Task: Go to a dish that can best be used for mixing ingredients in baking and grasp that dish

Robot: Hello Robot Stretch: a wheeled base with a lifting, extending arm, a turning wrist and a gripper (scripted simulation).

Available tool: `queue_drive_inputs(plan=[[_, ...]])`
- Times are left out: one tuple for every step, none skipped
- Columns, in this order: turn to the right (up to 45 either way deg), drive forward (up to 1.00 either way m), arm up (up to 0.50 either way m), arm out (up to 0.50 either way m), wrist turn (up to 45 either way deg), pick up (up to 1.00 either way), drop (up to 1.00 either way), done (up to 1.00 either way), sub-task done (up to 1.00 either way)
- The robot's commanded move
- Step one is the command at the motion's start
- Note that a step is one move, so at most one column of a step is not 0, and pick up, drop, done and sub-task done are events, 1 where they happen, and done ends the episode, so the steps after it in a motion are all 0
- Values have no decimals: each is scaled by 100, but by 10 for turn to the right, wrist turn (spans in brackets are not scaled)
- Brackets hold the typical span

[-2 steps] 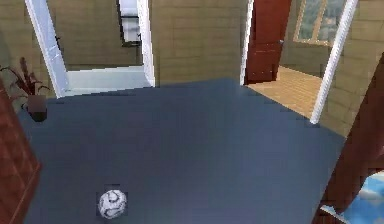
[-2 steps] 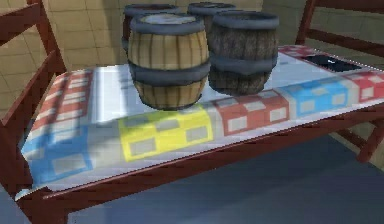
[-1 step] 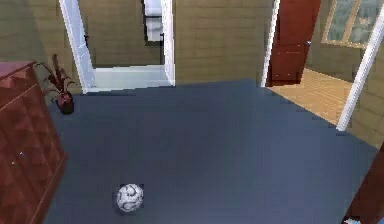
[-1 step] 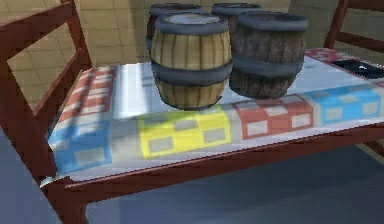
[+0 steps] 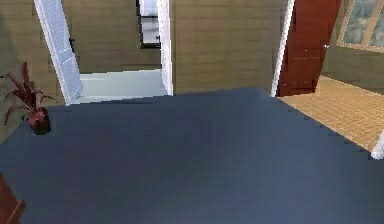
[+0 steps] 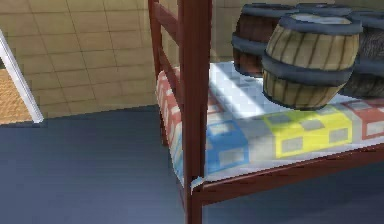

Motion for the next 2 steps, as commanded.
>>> queue_drive_inputs(plan=[[120,0,0,0,0,0,0,0,0],[0,60,0,0,0,0,0,0,0]])
